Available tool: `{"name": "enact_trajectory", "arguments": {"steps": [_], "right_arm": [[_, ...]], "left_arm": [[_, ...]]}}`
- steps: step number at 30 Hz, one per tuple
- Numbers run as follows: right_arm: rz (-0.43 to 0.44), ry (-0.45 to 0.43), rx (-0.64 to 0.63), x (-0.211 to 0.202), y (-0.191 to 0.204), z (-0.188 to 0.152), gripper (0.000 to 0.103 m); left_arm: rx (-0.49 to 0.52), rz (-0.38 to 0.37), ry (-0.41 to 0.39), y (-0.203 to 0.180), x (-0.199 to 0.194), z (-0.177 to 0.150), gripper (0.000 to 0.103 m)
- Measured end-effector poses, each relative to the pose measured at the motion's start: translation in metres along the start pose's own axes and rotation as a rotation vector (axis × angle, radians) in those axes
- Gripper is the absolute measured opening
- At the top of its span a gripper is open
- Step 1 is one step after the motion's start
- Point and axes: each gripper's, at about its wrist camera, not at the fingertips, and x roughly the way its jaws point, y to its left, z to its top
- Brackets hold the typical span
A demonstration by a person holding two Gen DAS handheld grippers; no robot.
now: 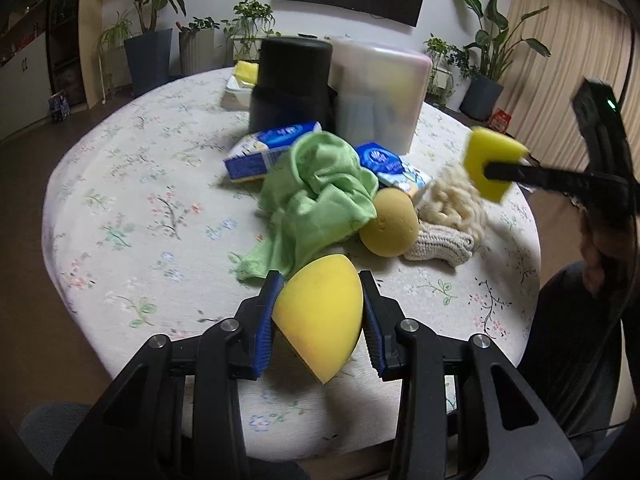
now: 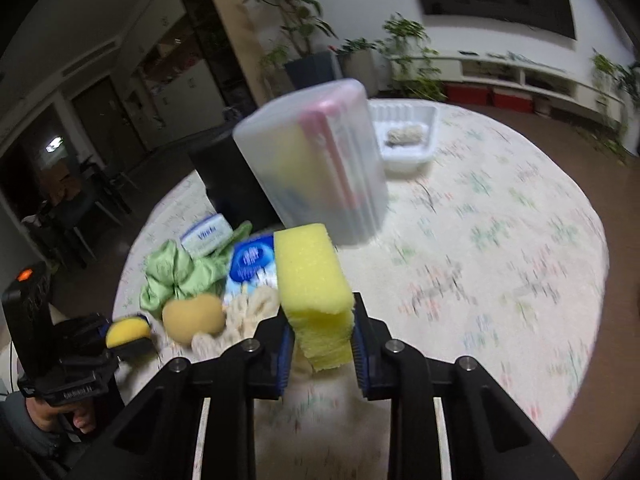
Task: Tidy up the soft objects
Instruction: 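Grasp the yellow egg-shaped sponge with the left tool while the right tool grasps the small yellow sponge block, then carry both sponges into the white tray and open both tools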
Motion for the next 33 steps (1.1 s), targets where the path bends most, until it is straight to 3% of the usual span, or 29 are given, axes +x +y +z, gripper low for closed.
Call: {"name": "enact_trajectory", "arguments": {"steps": [7,14,22,25,33], "right_arm": [[-0.075,-0.004,0.089,-0.043,-0.009,-0.017,0.027],[-0.212,-0.025,0.12,-0.064,-0.042,0.001,0.027],[-0.292,-0.014,0.117,-0.067,-0.079,0.044,0.027],[-0.323,-0.023,0.095,-0.062,-0.091,0.066,0.027],[-0.318,-0.044,0.003,-0.023,-0.109,0.154,0.028]], "left_arm": [[-0.059,0.047,-0.06,0.036,-0.024,0.022,0.035],[-0.097,0.105,-0.093,0.088,-0.026,0.065,0.035],[-0.075,0.118,-0.13,0.118,-0.023,0.122,0.035],[-0.037,0.119,-0.135,0.126,-0.009,0.158,0.035],[0.093,0.117,-0.116,0.12,0.038,0.238,0.035]]}}
